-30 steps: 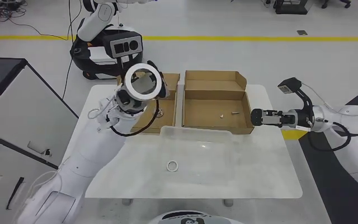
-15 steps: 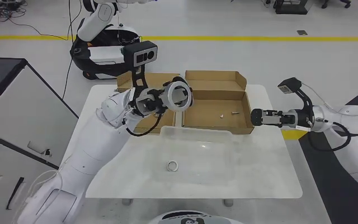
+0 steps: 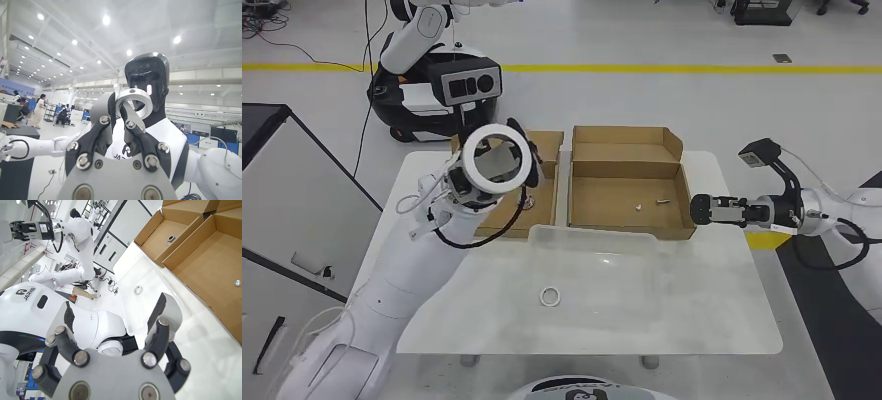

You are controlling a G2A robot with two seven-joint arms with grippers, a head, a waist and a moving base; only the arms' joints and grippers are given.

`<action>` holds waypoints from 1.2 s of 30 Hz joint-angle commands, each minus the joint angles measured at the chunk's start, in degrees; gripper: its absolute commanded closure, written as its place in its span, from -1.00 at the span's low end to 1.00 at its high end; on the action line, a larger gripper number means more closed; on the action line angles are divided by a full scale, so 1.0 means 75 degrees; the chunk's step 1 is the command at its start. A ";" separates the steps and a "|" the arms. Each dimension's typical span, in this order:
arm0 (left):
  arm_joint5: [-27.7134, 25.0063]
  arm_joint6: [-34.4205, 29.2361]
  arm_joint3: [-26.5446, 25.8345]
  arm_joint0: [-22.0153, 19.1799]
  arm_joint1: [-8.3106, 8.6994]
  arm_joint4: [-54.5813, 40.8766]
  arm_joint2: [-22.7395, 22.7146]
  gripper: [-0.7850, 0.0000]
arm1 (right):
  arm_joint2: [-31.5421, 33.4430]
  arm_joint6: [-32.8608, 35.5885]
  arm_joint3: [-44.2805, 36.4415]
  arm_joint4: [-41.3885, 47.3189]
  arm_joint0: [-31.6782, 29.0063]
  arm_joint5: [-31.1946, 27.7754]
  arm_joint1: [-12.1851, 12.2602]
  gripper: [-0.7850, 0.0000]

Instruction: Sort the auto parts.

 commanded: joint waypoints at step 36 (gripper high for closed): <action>0.1695 0.0513 0.0934 0.0229 0.0019 0.3241 -0.0644 1.00 | 0.0000 0.0000 0.0000 0.0000 0.0000 0.0000 0.0000 -1.00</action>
